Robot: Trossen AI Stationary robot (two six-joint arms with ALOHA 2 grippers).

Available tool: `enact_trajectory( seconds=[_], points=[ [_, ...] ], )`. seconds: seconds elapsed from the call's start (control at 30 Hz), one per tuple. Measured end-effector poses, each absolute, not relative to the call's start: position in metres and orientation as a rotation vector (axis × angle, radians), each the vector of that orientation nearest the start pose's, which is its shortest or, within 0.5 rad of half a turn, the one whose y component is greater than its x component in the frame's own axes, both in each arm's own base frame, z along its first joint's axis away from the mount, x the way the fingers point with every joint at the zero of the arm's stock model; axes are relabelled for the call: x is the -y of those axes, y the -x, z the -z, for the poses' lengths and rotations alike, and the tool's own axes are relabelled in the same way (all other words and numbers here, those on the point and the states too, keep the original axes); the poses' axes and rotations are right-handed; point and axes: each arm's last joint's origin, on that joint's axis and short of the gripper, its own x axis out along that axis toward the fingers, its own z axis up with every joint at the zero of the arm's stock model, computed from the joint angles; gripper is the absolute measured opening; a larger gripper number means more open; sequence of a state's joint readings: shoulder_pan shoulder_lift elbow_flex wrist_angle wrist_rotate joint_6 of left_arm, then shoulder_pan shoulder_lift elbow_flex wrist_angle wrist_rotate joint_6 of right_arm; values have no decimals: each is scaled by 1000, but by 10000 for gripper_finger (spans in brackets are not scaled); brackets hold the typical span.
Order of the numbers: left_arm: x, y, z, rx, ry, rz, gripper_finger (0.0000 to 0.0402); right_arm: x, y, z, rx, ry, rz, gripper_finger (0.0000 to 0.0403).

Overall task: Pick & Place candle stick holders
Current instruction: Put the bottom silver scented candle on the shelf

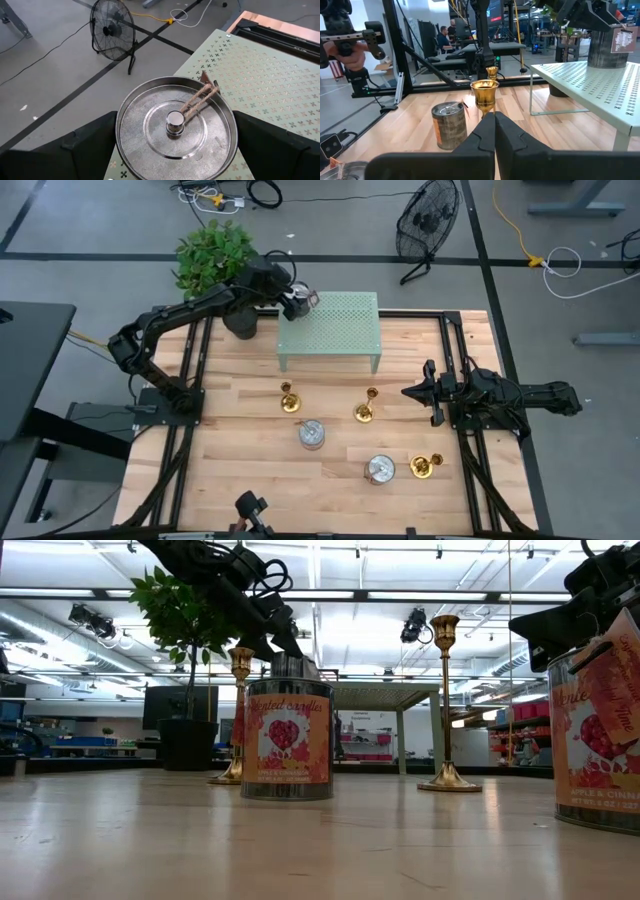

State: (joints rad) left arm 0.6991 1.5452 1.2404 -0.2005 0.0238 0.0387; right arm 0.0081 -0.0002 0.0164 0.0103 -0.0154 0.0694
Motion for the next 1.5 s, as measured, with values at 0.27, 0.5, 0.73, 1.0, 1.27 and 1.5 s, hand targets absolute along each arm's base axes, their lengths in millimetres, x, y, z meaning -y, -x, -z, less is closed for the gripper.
enact_trajectory(
  seconds=[0.27,0.5,0.73,1.0,1.27,1.5],
  points=[
    [-224,-267,-303,-510,146,-649,374,-1,-97,-170,26,-69,-25,3],
    [-224,-267,-303,-520,133,-641,374,-1,-97,-170,26,-69,-25,3],
    [-224,-267,-303,-523,133,-641,381,-1,-97,-170,26,-69,-25,3],
    [-223,-267,-303,-524,133,-641,380,-1,-97,-170,26,-69,-24,3],
    [-223,-267,-303,-526,132,-642,380,-1,-97,-170,26,-69,-24,3],
    [-223,-267,-303,-526,132,-642,380,-1,-97,-170,26,-69,-25,3]
  ],
)
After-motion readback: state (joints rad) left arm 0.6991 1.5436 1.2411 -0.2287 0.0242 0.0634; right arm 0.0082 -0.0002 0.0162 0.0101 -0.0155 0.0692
